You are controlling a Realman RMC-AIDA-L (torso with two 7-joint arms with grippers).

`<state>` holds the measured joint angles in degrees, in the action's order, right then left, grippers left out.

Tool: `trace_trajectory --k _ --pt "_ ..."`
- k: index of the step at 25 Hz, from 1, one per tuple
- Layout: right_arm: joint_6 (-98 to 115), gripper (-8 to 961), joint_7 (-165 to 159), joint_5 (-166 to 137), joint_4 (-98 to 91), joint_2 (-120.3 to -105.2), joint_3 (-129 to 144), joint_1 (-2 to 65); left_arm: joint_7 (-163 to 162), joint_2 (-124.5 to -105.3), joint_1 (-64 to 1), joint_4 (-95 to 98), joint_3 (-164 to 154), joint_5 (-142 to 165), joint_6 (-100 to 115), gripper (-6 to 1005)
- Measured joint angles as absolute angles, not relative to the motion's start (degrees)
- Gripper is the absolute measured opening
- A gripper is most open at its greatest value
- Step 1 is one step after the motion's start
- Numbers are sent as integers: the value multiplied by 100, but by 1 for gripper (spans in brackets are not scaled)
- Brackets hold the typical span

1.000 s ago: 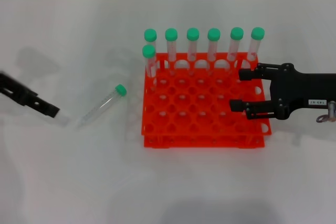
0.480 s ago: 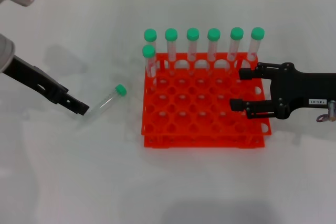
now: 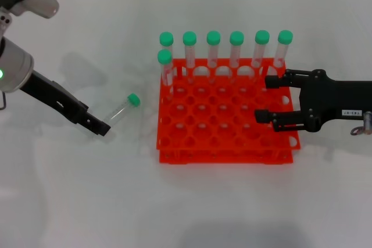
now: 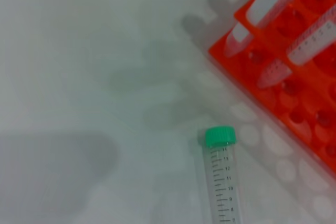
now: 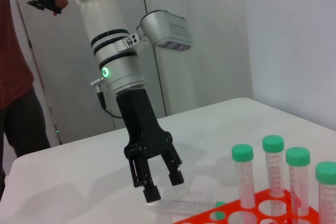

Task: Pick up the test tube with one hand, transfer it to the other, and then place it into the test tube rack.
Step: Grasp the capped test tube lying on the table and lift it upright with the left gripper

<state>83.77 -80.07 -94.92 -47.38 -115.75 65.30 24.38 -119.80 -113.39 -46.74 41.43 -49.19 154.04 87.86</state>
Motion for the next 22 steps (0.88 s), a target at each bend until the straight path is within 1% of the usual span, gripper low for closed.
trace_trajectory --k 12,22 --pt "8367 814 -7989 -9492 -4669 -11575 6530 2440 -11980 -11405 -4675 4043 -5101 15390 8618 780" --pt "8367 813 -7989 -9492 -4667 -11575 6530 2435 -11990 -11435 -4667 4043 -5106 15406 8565 780"
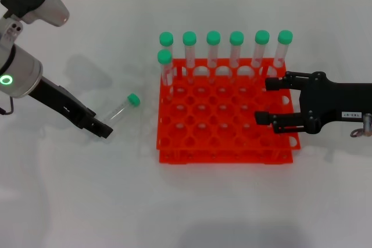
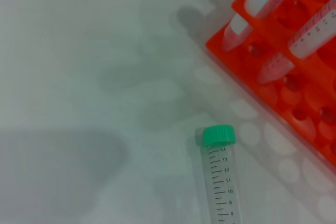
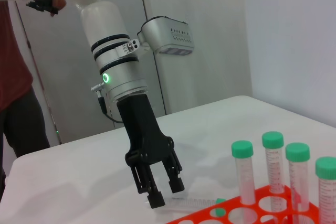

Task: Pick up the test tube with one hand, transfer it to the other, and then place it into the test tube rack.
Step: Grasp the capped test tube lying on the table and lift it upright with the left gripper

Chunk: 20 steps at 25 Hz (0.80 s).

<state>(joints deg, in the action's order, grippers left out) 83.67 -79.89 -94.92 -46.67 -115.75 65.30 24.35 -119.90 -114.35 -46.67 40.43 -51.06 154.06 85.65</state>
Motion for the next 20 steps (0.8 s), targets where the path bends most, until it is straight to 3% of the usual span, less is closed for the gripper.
trace_trajectory --k 4,7,20 --pt "8343 813 -7989 -9492 -4667 -11575 6530 2431 -11996 -11434 -4667 4043 -5132 15421 8565 757" --pt "8329 813 -7989 -9492 -4666 -11575 6530 2426 -11997 -11439 -4669 4043 -5173 15414 8565 587" --pt "8323 814 -7989 -9492 -4658 -11575 6530 2425 -12011 -11440 -4677 4042 -5177 15436 8566 496"
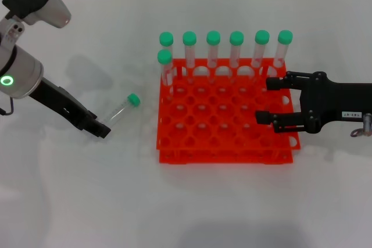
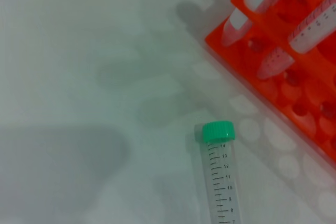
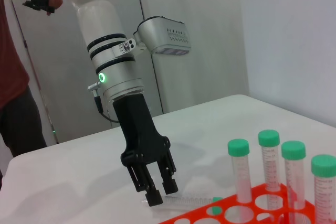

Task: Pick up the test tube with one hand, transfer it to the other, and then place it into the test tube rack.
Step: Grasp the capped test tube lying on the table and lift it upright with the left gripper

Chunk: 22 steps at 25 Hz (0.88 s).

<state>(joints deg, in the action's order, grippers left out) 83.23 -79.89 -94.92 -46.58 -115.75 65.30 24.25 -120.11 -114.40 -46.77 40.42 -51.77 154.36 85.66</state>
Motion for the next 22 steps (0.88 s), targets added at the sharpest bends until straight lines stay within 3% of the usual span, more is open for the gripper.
trace_trajectory --k 22 --pt "8314 814 -7989 -9492 -4658 -11575 6530 2390 -12128 -11442 -4717 4035 -5386 15504 8498 437"
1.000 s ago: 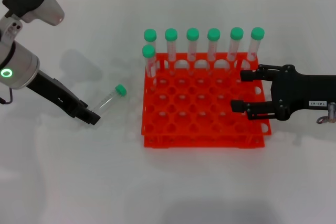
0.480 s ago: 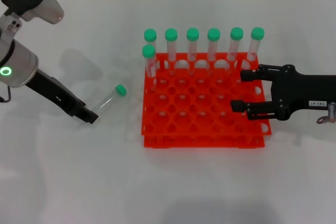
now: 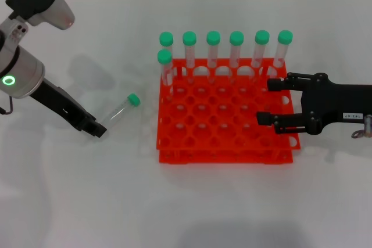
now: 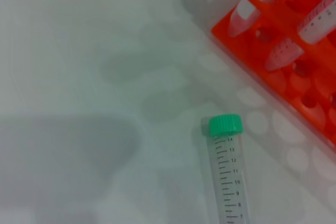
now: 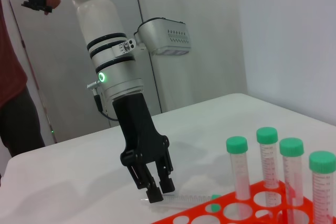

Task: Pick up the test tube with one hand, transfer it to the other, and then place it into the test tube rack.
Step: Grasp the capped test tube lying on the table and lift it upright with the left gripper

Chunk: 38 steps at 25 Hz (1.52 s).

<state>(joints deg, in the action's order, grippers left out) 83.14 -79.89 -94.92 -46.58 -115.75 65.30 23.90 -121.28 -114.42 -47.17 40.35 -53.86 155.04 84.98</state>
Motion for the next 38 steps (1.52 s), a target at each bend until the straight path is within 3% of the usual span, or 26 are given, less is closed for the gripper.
trace_trajectory --k 11,38 --pt "8323 814 -7989 -9492 -4658 -11575 6530 2391 -12185 -11440 -4720 4040 -5394 15506 8429 379" --pt "8324 814 -7980 -9432 -4658 -11575 6530 2391 -12310 -11439 -4747 4043 -5414 15644 8370 348"
